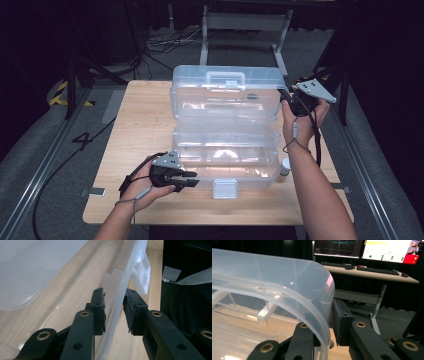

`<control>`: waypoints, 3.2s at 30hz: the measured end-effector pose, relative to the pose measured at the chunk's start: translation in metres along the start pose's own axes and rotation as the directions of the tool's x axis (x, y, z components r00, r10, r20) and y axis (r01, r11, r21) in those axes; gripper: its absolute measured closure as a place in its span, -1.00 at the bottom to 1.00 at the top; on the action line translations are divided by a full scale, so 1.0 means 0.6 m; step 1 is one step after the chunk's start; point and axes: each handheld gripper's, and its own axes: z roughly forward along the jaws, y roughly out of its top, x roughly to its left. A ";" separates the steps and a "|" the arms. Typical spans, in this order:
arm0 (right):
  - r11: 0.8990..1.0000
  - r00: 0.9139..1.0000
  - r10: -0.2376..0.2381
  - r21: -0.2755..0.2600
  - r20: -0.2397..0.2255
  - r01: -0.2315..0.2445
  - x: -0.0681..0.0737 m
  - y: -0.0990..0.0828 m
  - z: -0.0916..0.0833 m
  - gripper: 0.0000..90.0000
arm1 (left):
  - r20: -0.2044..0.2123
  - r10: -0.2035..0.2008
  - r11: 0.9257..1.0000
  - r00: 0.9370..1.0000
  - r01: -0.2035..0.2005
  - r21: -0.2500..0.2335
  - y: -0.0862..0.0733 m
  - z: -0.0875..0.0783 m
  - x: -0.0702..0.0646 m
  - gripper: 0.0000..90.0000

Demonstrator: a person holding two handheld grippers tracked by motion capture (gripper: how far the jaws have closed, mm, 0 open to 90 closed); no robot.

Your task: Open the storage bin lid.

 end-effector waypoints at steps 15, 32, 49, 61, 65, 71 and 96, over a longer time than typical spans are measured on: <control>0.999 1.000 0.023 0.050 -0.015 -0.022 -0.013 0.011 0.035 0.77 | 0.015 -0.008 1.000 1.000 0.008 -0.009 -0.001 0.000 0.002 0.58; 0.998 1.000 0.026 0.065 -0.016 -0.025 -0.022 0.011 0.069 0.78 | 0.020 -0.005 1.000 1.000 0.005 -0.018 -0.002 -0.001 0.003 0.59; 0.998 0.999 0.039 0.058 -0.020 -0.038 -0.031 0.004 0.103 0.79 | 0.024 -0.005 0.999 1.000 0.006 -0.037 -0.004 0.000 0.003 0.58; 0.997 0.998 0.035 0.071 -0.044 -0.032 -0.041 0.000 0.123 0.79 | 0.020 0.001 0.998 1.000 0.000 -0.068 -0.009 0.000 0.002 0.57; 0.996 0.998 0.045 0.077 -0.052 -0.040 -0.045 -0.002 0.132 0.79 | 0.017 0.003 0.997 1.000 -0.002 -0.071 -0.009 0.000 0.002 0.56; 0.996 0.997 0.043 0.083 -0.063 -0.037 -0.050 -0.005 0.142 0.78 | 0.019 -0.001 0.997 1.000 0.003 -0.075 -0.010 0.000 0.002 0.56; 0.990 0.994 0.007 0.140 -0.113 0.009 -0.066 -0.025 0.191 0.80 | 0.026 -0.004 0.996 1.000 0.006 -0.087 -0.011 0.000 0.003 0.56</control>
